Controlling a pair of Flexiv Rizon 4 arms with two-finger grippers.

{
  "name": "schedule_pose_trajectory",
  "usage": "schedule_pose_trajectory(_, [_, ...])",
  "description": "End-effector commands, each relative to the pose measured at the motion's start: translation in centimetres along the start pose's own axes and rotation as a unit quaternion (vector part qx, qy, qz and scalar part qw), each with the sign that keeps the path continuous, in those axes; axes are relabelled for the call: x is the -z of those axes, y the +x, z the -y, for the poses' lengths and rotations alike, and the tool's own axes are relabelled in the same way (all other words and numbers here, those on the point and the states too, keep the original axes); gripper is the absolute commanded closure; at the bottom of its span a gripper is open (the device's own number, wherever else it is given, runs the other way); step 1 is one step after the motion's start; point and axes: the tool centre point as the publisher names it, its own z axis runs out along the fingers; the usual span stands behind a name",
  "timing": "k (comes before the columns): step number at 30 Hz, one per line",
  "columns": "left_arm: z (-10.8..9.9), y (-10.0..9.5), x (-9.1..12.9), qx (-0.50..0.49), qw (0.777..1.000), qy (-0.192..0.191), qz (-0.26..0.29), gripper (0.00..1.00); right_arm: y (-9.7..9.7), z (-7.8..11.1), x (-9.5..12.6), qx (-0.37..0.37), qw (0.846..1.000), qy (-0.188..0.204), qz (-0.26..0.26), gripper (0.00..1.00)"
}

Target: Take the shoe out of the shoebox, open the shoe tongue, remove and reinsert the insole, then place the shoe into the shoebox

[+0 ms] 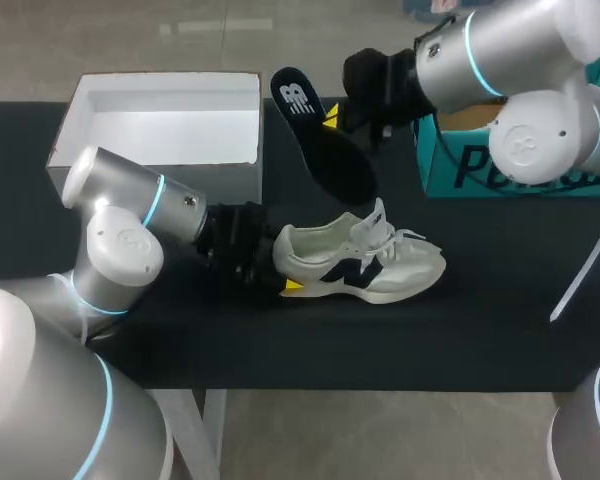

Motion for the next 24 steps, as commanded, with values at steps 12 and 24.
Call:
schedule_pose_trajectory(12, [0.0,0.1,0.0,0.0,1.0,-0.001,0.001,1.0,0.3,0.5,0.6,0.001,1.0,-0.014,0.001,1.0])
schedule_pose_trajectory(24, [0.0,0.1,0.0,0.0,1.0,-0.001,0.001,1.0,-0.9,-4.6,7.8,-0.302,0.934,-0.102,0.164,1.0])
